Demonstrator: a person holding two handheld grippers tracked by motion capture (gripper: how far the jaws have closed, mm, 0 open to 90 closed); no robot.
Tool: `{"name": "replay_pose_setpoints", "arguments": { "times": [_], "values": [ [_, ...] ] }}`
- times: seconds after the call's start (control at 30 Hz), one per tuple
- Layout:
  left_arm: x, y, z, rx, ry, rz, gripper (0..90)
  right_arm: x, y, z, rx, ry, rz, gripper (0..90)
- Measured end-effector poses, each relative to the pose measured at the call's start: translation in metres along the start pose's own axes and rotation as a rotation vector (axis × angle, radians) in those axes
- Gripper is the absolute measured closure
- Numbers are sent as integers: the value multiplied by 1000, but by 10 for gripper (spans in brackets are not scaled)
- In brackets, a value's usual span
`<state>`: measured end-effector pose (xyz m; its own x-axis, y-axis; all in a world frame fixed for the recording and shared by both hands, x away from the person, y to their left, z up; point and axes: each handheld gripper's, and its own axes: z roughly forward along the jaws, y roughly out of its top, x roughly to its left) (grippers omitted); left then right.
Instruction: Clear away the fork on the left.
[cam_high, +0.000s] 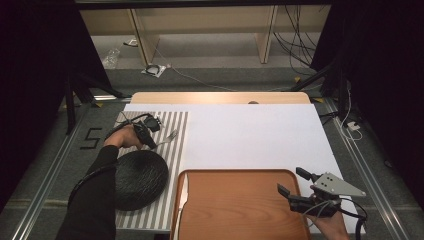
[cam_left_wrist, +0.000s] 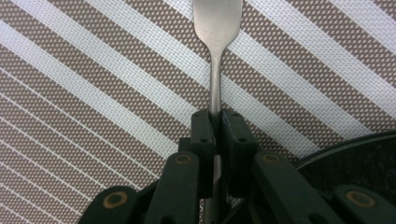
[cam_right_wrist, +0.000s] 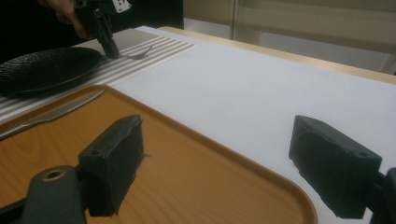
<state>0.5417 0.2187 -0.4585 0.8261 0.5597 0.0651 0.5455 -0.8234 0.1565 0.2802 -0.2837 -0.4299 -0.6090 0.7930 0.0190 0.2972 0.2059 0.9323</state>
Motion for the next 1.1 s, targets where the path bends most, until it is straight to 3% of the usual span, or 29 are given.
{"name": "replay_pose_setpoints", "arguments": {
  "times": [0.13,0.37,0.5,0.7,0.8,0.93,1.1],
  "values": [
    [2,-1,-2,-15,39,-8,843,0,0,0,-1,-1,2,188],
    [6,-2,-11,-74,143,13,843,0,0,0,-3,-1,2,189],
    [8,-5,-20,-94,176,11,843,0,0,0,-4,-3,2,189],
    [4,-5,-35,-73,191,2,843,0,0,0,-2,-3,1,189],
    [-4,-4,-44,-76,174,-21,843,0,0,0,-2,-3,3,189],
    [-18,-1,-57,-117,175,-47,843,1,0,1,0,-1,0,189],
    [-38,0,-69,-155,171,-34,843,0,0,0,1,-3,-2,189]
  ]
}}
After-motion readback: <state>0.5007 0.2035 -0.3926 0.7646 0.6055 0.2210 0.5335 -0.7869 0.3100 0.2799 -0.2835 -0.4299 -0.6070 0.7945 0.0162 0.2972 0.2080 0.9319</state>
